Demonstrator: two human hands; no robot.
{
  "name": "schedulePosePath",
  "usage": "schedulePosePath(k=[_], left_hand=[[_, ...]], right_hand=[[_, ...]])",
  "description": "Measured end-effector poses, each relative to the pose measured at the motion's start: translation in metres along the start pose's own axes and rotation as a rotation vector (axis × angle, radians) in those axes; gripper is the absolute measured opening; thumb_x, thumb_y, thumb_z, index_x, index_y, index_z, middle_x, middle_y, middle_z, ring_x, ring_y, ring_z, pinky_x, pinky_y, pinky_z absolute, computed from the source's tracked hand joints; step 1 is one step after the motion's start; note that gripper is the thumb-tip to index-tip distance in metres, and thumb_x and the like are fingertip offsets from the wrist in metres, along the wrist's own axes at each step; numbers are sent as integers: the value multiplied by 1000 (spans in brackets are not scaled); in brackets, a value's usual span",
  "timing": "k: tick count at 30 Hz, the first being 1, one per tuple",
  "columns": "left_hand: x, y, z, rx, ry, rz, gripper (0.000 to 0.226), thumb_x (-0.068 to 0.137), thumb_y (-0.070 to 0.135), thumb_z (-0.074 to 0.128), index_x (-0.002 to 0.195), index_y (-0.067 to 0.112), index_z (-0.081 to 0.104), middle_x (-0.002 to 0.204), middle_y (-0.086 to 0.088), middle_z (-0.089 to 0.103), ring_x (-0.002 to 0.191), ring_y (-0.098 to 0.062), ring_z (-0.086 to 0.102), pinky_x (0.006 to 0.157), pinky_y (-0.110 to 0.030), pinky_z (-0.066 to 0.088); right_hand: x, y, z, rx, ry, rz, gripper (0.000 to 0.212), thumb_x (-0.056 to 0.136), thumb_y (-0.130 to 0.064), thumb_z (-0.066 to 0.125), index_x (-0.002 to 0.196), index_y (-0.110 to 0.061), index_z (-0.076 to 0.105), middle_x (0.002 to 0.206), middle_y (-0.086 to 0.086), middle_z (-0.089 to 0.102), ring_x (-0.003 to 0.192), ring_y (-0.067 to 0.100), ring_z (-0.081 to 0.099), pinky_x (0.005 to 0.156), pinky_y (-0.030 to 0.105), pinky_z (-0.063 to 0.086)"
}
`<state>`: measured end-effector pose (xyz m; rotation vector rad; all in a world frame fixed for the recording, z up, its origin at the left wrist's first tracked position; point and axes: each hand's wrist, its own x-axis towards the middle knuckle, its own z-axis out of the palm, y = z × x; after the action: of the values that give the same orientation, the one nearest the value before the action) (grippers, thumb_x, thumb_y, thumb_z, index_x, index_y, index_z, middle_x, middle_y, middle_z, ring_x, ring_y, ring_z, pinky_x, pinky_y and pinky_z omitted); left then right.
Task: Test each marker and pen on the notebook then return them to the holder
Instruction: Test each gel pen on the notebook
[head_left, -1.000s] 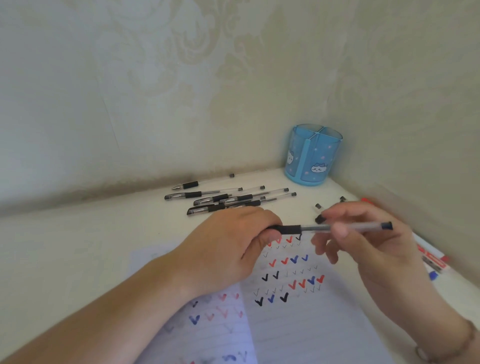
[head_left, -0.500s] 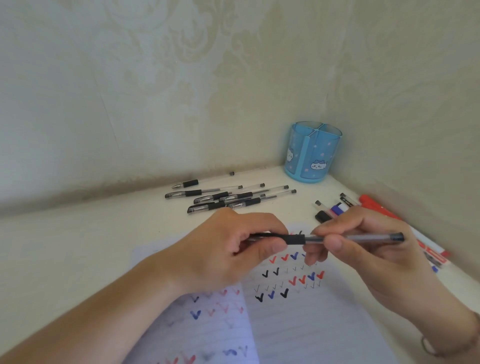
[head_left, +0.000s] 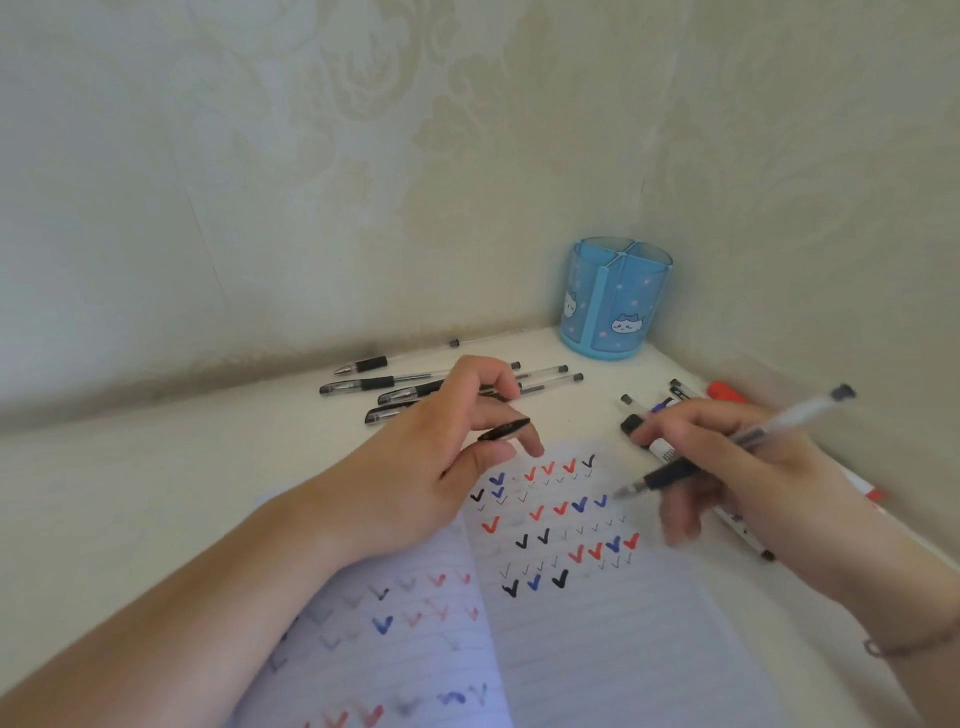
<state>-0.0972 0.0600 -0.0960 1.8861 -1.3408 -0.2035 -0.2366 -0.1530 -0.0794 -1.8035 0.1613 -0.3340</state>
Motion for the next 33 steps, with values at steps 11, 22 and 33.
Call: schedulePosePath(k=[11,22,33], left_hand=[[0,-11,3,288,-4,79,17,92,26,63,99,37,53,98,27,56,97,6,52,83,-7,36],[0,-12,5,263,-30,60,14,94,29,62,102,37,56,99,25,59,99,1,55,85,-16,42],[1,-6,5,84,52,-26,19,86,27,73,98,38,63,90,25,68,82,7,60,70,-6,39]], right_hand=[[0,15,4,-292,-30,6,49,79,-8,74,43,-18,42,42,-5,43,39,9,39,44,20,34],[0,18,4,-465,-63,-15,42,74,2,69,48,-9,37,45,-2,38,45,7,33,45,18,29],[0,8,4,-49,56,-22,41,62,-36,88,53,-15,54,43,-2,48,39,15,37,40,17,29]])
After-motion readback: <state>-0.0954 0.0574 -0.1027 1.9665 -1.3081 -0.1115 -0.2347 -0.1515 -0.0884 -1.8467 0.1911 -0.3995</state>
